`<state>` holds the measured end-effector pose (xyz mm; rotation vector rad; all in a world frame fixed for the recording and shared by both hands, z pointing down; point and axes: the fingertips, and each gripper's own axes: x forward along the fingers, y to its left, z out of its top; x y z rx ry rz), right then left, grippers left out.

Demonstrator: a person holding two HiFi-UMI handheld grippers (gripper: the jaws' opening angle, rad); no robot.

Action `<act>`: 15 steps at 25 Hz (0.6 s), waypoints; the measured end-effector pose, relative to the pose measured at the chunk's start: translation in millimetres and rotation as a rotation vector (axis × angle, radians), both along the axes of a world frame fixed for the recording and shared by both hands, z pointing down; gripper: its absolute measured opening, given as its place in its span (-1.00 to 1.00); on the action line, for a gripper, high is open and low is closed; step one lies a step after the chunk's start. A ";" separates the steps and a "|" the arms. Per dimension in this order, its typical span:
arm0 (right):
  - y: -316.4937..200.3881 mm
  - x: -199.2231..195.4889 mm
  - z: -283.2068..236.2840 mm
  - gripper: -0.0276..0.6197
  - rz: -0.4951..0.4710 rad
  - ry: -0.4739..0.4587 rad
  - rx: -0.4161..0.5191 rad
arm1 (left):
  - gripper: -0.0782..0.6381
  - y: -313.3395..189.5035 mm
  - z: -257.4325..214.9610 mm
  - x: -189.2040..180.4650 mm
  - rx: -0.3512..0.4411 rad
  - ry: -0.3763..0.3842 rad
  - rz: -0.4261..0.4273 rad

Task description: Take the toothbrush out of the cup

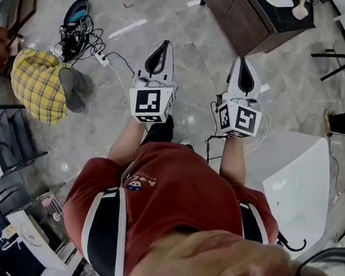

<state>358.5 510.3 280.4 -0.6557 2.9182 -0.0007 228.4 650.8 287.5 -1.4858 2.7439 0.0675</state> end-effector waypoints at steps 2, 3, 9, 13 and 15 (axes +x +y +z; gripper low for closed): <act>-8.1 -20.4 -1.6 -0.89 -0.003 0.008 0.003 | -0.77 -7.4 -2.1 -20.4 0.008 0.002 -0.005; -11.8 -30.4 -2.9 -0.89 -0.004 0.010 0.005 | -0.77 -10.7 -3.5 -30.7 0.012 0.003 -0.007; -26.6 -98.1 -11.8 -0.89 0.005 0.024 0.026 | -0.77 -26.1 -8.3 -98.7 0.022 0.002 -0.010; -39.7 -135.1 -13.5 -0.89 0.019 0.040 0.041 | -0.77 -38.5 -9.8 -138.9 0.037 0.006 -0.005; -46.5 -151.2 -18.1 -0.89 0.028 0.040 0.049 | -0.77 -45.8 -13.4 -156.4 0.047 0.002 0.001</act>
